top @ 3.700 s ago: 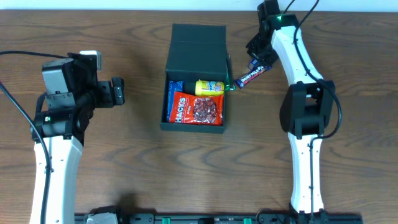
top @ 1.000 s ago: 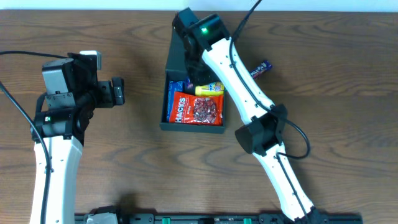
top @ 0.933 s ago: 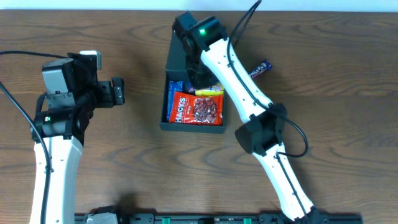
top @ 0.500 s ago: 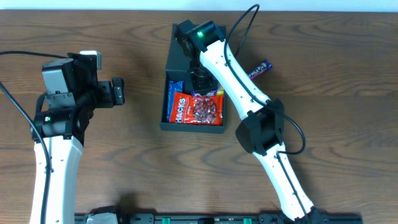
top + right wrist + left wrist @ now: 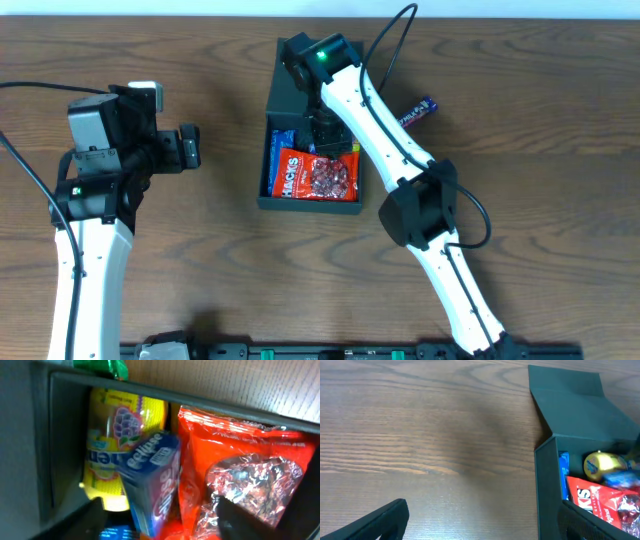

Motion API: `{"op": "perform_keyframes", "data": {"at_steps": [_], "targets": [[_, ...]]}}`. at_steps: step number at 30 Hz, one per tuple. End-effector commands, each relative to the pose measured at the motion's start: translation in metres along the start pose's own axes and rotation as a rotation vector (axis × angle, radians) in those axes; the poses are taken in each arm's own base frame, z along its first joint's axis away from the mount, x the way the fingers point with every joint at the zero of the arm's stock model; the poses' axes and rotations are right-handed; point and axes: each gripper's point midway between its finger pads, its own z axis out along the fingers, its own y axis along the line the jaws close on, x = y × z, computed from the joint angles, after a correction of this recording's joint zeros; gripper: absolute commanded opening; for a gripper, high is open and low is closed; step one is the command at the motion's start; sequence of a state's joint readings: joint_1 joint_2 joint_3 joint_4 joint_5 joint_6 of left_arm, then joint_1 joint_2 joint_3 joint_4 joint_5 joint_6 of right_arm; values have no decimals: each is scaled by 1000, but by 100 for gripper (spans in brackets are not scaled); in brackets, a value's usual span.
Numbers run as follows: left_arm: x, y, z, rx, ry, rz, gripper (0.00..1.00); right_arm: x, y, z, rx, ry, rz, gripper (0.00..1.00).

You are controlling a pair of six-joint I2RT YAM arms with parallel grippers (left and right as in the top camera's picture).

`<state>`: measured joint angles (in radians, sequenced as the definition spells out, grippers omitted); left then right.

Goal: Pack container
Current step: 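Push the Eclipse pack down between Mentos bottle and red bag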

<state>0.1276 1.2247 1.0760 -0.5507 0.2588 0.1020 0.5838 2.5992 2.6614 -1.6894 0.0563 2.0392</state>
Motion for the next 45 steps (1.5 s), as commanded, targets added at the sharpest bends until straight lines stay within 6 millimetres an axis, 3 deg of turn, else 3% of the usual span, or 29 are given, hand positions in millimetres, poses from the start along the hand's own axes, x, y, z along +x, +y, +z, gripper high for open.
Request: {"op": "perform_keyframes", "data": {"at_steps": [1, 3, 6, 8, 10, 12, 18, 22, 29, 38, 45], "targets": [[-13, 1, -9, -9, -36, 0, 95, -11, 3, 4, 4, -30, 11, 85], [-13, 1, -9, -9, -36, 0, 95, -11, 3, 4, 4, -30, 10, 89], [-13, 0, -9, -6, -36, 0, 95, -11, 3, 4, 4, -29, 8, 83], [-13, 0, -9, -6, -36, 0, 96, -11, 3, 4, 4, -30, 8, 75], [-13, 0, -9, -6, -36, 0, 95, -12, 3, 4, 5, -31, 8, 58], [-13, 0, -9, -6, -36, 0, 95, -12, 3, 4, 4, -30, 9, 51], [-13, 0, -9, -6, -36, 0, 95, -18, 6, 4, -12, -65, 8, 52], [-13, 0, -9, -6, -36, 0, 95, -18, 6, 4, -16, -70, 8, 43], [-13, 0, -9, -6, -36, 0, 95, -24, 4, 16, 3, -112, 4, 39], [-13, 0, -9, -6, -35, 0, 95, -25, 3, 23, 15, -118, 3, 8], [-13, 0, -9, -6, -36, 0, 95, -24, 2, 23, 18, -115, 2, 2]]}}
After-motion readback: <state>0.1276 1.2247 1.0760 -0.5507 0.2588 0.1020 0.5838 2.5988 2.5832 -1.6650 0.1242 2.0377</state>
